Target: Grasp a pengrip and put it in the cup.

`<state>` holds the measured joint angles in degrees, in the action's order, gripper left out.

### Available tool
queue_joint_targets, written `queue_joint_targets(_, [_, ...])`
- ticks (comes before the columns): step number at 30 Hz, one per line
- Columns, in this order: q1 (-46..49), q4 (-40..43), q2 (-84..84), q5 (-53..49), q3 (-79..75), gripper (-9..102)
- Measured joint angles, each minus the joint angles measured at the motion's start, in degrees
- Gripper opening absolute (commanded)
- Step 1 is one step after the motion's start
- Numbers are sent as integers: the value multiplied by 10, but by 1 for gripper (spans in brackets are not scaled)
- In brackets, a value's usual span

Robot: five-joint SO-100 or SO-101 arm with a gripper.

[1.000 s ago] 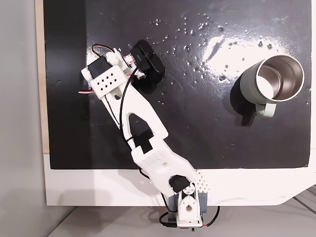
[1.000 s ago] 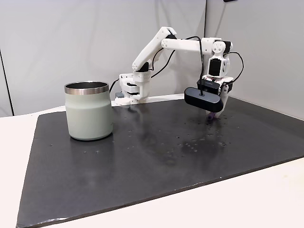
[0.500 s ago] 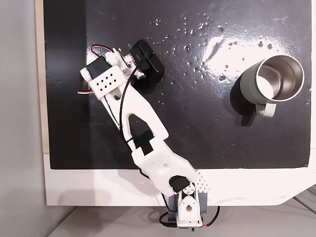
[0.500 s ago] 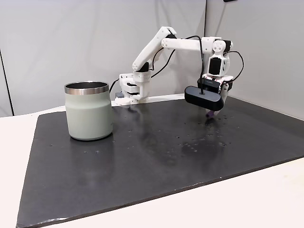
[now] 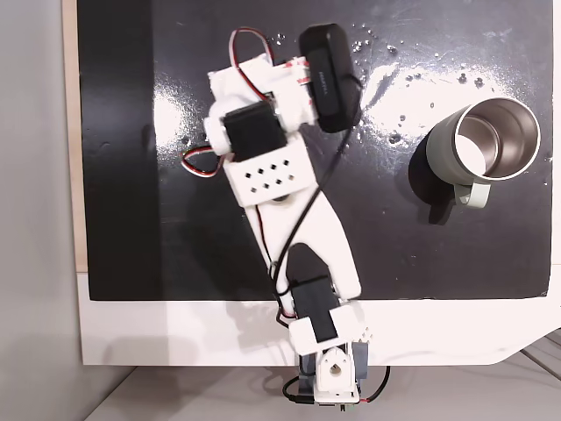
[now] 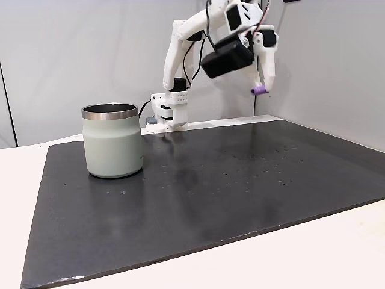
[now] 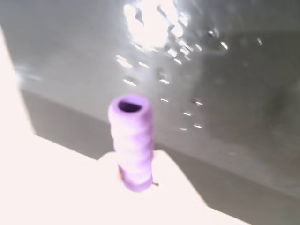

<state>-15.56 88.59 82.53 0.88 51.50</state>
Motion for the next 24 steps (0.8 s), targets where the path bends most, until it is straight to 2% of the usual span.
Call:
queue_joint_targets(8, [146, 54, 56, -25, -37, 0])
queue_joint_targets(17, [330, 67, 100, -95, -38, 0])
queue_joint_targets(24, [433, 69, 120, -152, -38, 0])
